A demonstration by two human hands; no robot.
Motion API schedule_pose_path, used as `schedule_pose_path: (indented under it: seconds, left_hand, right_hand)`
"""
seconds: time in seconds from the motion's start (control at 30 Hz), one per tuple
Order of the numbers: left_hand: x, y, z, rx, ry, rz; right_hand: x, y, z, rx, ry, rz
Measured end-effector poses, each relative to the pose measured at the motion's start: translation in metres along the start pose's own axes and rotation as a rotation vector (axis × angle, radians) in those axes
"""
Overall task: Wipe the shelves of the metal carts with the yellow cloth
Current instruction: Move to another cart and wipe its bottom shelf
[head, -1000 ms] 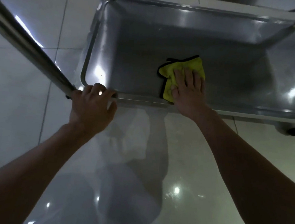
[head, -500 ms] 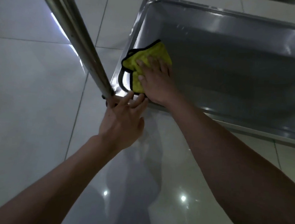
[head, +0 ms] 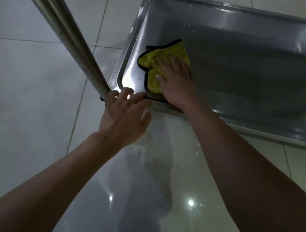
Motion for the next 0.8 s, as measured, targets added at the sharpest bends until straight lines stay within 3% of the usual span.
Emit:
schedule_pose_path:
  seconds: [0.2,0.4,0.6,0.8]
  left_hand:
    - [-0.01,0.057,0.02,0.019,-0.156,-0.034]
    - [-0.002,0.096,0.014,-0.029,-0.099,-0.153]
    - [0.008,0.089,0.011,0.008,-0.116,-0.138]
    - [0.013,0.082,0.009,0.024,-0.133,-0.116]
  right_hand:
    - [-0.036,-0.041,0.101,0.215,-0.009,0.077]
    - [-0.056,-0.066,0.171,0.403,-0.043,0.153]
    - [-0.05,-0.04,0.149,0.373,-0.06,0.096]
    - [-0.028,0.025,0.065,0.183,-0.025,0.013]
Point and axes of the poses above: each hand's wrist, its own y-axis towards the middle knuckle, its own x-axis out of the palm, z = x × y, the point moved 4 cm from there along y, towards the middle knuckle, and after that the axes turned 8 degrees about -z, right-handed, at the moved point
